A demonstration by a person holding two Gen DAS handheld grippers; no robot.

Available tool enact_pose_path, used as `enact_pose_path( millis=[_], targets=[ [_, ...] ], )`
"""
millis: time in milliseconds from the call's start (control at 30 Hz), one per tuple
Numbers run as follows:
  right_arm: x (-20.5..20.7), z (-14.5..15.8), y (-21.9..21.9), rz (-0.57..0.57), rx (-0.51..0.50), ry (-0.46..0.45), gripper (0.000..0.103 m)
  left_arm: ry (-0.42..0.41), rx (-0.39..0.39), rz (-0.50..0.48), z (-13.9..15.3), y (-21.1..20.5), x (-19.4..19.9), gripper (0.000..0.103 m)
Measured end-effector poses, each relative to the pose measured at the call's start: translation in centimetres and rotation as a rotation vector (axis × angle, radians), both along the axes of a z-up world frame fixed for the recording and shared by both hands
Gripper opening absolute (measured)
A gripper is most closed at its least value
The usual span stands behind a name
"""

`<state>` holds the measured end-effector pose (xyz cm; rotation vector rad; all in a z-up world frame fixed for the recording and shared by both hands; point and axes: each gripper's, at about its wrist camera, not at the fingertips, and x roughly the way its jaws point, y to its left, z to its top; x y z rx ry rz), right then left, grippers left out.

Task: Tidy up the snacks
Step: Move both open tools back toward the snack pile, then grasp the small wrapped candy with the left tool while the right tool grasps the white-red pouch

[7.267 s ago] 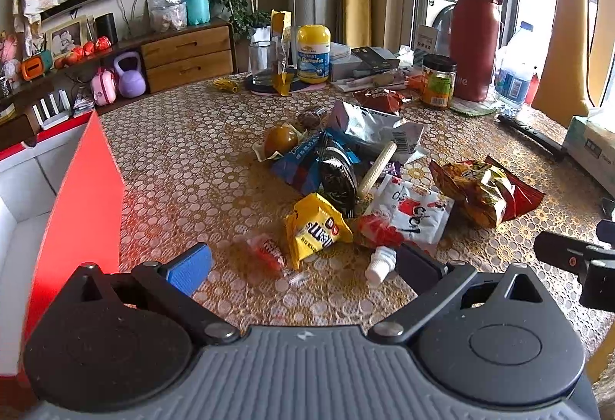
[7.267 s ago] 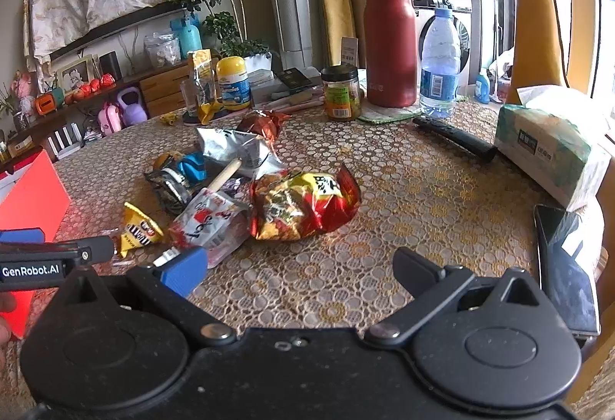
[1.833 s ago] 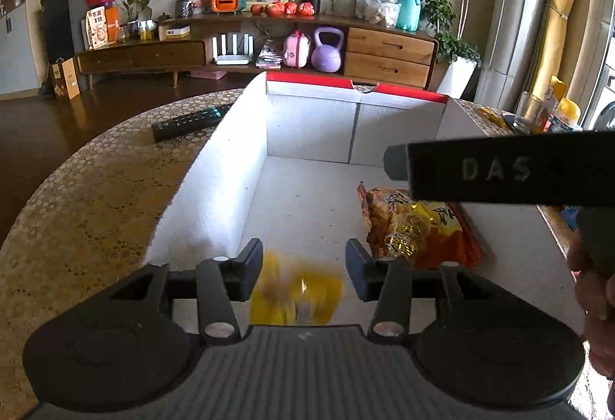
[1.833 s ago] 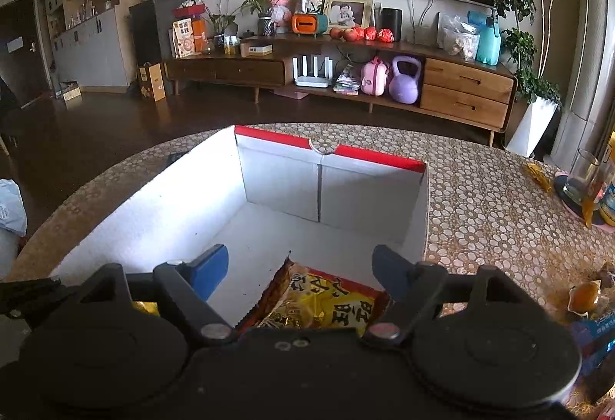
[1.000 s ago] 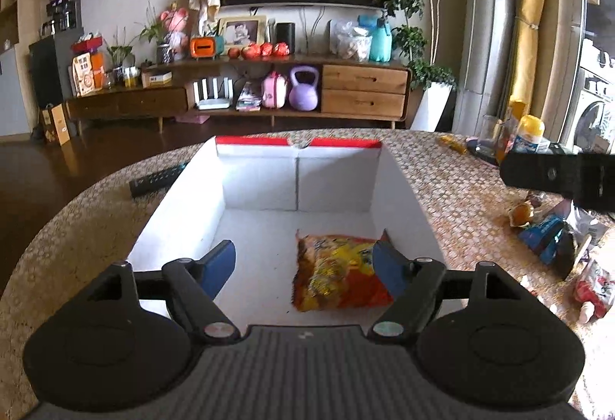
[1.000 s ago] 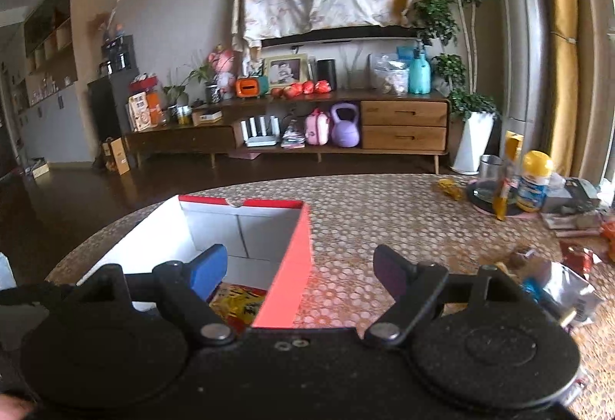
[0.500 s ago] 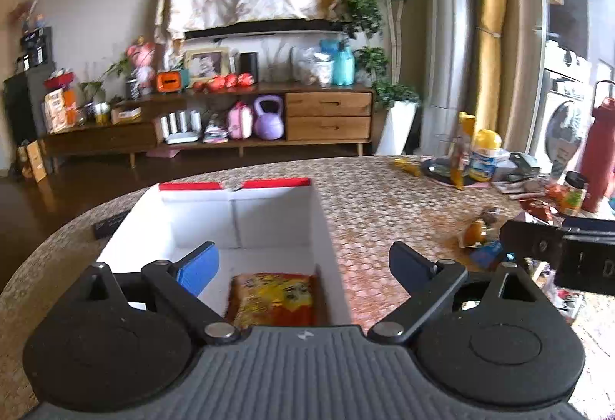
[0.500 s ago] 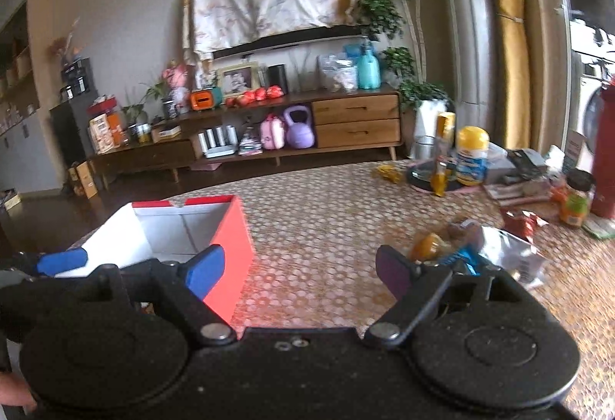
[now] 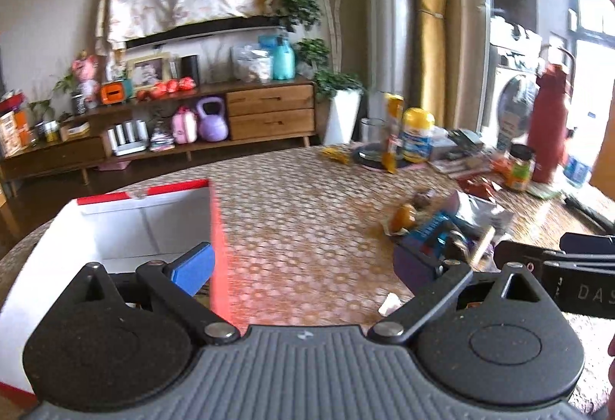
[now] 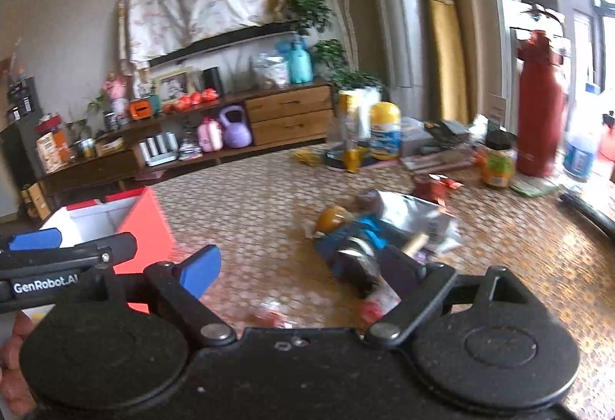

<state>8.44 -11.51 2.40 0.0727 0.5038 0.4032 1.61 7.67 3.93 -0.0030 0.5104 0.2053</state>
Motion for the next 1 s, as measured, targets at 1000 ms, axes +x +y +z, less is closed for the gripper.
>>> enact_pose_path(
  millis=[1000],
  targets=[
    [3.0, -6.2, -5.7, -0.167, -0.031, 0.137, 0.092, 0.175, -0.036, -0.093, -7.6, -4.5, 6.0, 0.1]
  ],
)
